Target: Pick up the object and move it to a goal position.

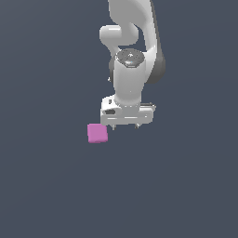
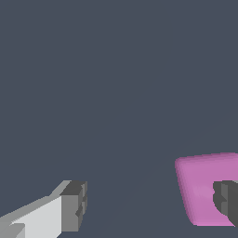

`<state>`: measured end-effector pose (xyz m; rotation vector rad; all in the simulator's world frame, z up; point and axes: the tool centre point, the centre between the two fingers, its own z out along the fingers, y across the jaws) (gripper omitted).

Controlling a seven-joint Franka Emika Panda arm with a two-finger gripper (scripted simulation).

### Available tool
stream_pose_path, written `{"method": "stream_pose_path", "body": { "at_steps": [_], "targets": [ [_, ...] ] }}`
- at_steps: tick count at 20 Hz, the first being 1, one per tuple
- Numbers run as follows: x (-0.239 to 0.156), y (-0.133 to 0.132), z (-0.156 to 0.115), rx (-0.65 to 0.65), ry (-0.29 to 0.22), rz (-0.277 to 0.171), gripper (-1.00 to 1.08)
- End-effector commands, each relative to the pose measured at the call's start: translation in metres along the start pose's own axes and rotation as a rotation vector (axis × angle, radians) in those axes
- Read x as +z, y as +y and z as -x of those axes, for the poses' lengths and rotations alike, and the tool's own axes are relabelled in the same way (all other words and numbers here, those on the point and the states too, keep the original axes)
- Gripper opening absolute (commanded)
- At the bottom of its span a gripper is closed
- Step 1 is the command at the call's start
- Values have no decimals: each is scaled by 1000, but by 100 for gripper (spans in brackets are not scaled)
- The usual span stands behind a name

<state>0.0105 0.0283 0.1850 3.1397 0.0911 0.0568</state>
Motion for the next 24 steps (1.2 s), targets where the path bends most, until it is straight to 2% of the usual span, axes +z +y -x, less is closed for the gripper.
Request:
{"method": "stream_pose_path", "body": {
  "at_steps": [1, 12, 24],
  "targets": [
    [0, 0, 0, 0, 0, 0, 100],
    [0, 0, 0, 0, 1, 0, 100],
    [-17, -14, -7, 6, 29, -25, 100]
  ]
}}
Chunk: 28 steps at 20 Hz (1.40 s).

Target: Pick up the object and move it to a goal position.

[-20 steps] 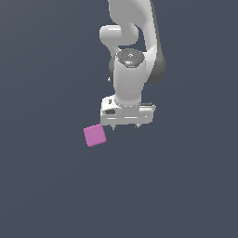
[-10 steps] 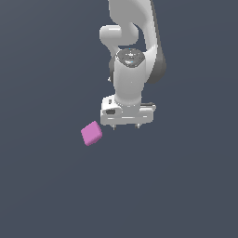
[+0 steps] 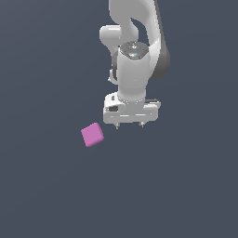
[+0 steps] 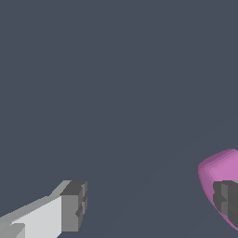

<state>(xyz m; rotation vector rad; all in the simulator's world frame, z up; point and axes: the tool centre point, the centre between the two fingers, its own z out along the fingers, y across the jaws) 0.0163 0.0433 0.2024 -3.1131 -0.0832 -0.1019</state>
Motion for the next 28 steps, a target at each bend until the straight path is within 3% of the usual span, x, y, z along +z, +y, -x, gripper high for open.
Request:
{"method": "stream_pose_path", "body": {
  "at_steps": [1, 12, 28],
  "targets": [
    [1, 1, 0, 0, -1, 0, 100],
    [19, 33, 8, -53, -11, 6, 100],
    [79, 140, 53, -237, -52, 15, 100]
  ]
}}
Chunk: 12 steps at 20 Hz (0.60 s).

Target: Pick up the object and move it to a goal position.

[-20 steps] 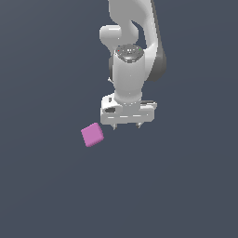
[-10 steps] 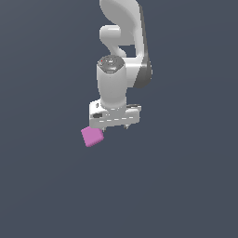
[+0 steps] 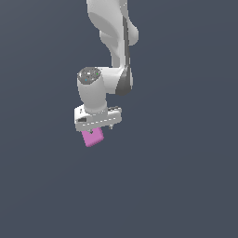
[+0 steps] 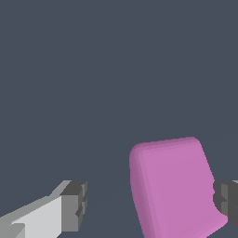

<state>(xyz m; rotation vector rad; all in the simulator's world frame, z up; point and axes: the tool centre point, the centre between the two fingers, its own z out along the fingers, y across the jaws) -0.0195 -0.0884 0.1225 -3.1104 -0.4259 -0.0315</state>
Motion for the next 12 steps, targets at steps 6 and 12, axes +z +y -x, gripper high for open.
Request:
{"method": "stream_pose_path", "body": {
  "at_steps": [6, 12],
  "targets": [
    [21, 29, 27, -67, -14, -1, 100],
    [29, 39, 37, -91, -19, -2, 100]
  ]
}}
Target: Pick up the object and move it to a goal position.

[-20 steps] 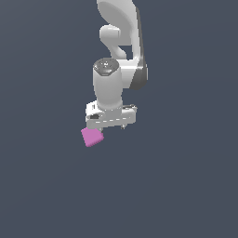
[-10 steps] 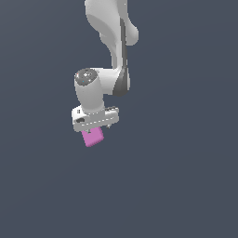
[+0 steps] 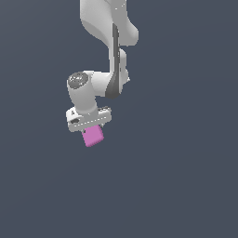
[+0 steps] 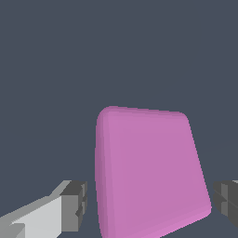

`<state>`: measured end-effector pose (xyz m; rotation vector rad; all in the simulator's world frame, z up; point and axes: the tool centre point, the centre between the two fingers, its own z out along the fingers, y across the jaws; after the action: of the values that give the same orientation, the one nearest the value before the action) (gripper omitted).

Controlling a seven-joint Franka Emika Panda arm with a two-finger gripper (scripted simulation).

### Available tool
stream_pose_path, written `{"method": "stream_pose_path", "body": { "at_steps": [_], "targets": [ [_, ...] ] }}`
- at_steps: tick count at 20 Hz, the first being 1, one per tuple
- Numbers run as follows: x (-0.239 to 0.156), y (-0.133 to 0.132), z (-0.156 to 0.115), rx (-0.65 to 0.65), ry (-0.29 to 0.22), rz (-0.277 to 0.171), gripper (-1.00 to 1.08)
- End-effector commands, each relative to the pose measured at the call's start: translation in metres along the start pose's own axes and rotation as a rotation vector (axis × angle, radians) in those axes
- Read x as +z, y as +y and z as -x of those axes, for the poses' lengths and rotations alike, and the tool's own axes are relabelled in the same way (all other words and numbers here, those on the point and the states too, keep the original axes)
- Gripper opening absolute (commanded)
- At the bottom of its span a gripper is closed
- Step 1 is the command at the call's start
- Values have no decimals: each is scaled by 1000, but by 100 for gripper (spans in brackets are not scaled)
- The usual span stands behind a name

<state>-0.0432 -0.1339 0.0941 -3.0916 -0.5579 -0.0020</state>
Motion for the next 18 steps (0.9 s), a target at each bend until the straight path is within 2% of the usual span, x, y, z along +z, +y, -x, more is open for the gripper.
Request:
{"method": "stream_pose_path", "body": {
  "at_steps": [1, 8, 18],
  "targets": [
    [2, 2, 3, -8, -1, 0, 100],
    [7, 2, 3, -6, -1, 0, 100],
    [49, 2, 4, -9, -1, 0, 100]
  ]
}}
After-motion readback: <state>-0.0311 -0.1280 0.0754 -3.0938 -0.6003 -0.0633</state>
